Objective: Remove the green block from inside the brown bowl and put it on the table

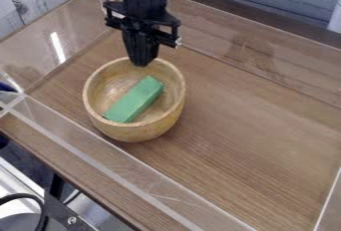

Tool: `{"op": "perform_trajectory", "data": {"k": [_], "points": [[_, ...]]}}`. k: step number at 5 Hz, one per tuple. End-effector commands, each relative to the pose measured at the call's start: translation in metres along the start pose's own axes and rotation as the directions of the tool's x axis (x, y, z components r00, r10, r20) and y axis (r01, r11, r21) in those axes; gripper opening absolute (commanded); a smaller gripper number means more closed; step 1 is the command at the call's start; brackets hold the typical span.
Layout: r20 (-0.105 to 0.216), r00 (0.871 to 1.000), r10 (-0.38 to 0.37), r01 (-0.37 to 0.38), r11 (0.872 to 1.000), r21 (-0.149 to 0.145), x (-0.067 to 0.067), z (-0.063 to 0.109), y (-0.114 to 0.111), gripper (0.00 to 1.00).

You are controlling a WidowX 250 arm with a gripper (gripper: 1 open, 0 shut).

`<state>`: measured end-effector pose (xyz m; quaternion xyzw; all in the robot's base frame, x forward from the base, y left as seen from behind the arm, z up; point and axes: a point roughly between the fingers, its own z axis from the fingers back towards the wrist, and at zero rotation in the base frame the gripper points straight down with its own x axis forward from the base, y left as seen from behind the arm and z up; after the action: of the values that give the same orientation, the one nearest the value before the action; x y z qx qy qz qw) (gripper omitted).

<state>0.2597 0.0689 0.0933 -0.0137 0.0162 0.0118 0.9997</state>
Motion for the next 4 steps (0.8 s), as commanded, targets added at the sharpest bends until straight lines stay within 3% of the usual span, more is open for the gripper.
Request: {"op": "perform_trajectory", "data": {"k": [1, 4], "points": [[0.040, 0.999, -0.001, 0.000, 1.000, 0.021, 0.003, 0.009, 0.005, 1.00], [0.018, 1.000, 0.002, -0.003, 0.999, 0.043, -0.004, -0.012, 0.009, 1.00]]}}
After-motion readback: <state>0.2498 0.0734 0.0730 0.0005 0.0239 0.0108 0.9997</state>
